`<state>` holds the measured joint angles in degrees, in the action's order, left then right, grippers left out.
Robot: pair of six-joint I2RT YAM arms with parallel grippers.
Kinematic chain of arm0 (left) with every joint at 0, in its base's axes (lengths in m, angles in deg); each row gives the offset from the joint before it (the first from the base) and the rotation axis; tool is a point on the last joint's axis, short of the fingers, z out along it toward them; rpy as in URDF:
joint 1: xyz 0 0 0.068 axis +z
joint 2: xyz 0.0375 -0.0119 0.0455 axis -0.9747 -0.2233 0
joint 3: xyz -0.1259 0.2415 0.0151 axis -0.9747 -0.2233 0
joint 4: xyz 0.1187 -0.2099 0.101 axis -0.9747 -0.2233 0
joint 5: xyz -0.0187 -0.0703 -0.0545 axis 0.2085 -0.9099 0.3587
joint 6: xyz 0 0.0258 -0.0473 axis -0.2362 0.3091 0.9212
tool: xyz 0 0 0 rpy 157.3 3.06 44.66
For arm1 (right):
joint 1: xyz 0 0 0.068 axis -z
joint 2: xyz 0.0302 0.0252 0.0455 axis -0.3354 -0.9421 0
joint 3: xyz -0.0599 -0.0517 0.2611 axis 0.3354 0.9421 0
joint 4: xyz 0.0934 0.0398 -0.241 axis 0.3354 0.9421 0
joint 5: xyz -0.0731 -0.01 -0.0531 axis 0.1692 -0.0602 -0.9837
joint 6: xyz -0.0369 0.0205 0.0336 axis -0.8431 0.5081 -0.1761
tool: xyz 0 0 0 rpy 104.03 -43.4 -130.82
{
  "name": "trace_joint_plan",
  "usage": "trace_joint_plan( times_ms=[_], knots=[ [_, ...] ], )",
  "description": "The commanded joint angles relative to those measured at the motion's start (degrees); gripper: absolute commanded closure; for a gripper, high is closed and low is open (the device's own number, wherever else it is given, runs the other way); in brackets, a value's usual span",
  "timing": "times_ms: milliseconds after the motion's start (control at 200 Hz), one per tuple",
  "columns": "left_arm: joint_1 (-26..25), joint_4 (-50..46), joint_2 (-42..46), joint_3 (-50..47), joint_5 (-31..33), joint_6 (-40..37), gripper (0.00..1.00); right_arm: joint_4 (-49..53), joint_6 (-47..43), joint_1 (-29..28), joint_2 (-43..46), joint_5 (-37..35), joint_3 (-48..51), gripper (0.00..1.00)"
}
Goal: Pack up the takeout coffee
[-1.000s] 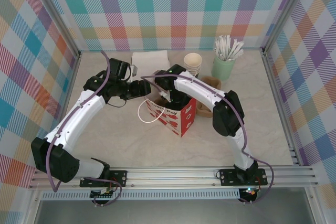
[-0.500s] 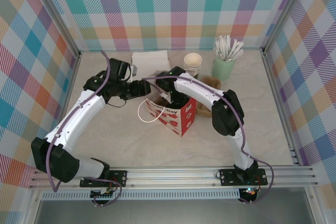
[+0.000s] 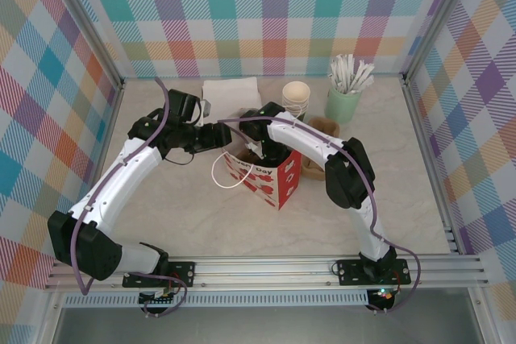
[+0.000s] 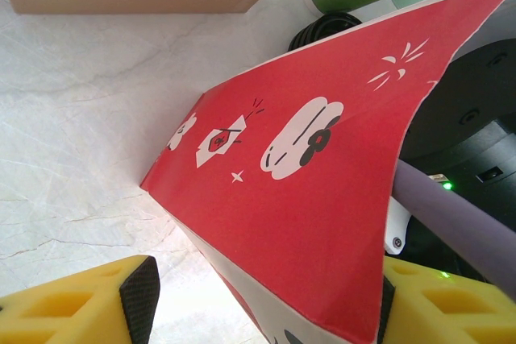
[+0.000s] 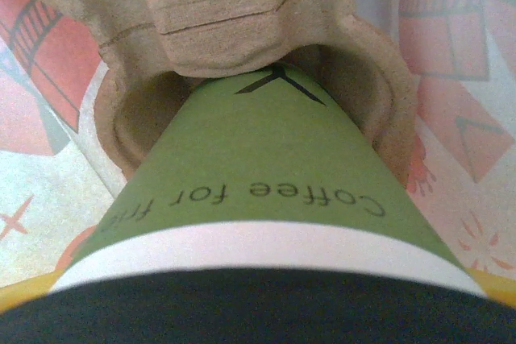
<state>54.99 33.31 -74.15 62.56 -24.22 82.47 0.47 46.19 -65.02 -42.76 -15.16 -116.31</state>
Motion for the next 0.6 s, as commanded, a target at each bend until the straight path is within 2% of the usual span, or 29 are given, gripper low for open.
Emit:
trace_joint_plan(
  times_ms=[0, 595],
  knots=[
    [-0.37, -1.15, 0.03, 1.14, 0.62, -0.47, 0.33, -0.42, 0.31, 0.34, -0.75, 0.4, 1.37, 0.23],
    [-0.48, -1.51, -0.27, 1.59, 0.79, -0.63, 0.33, -4.21, -0.47, 0.36, -1.29, 0.52, 3.21, 0.23]
  ],
)
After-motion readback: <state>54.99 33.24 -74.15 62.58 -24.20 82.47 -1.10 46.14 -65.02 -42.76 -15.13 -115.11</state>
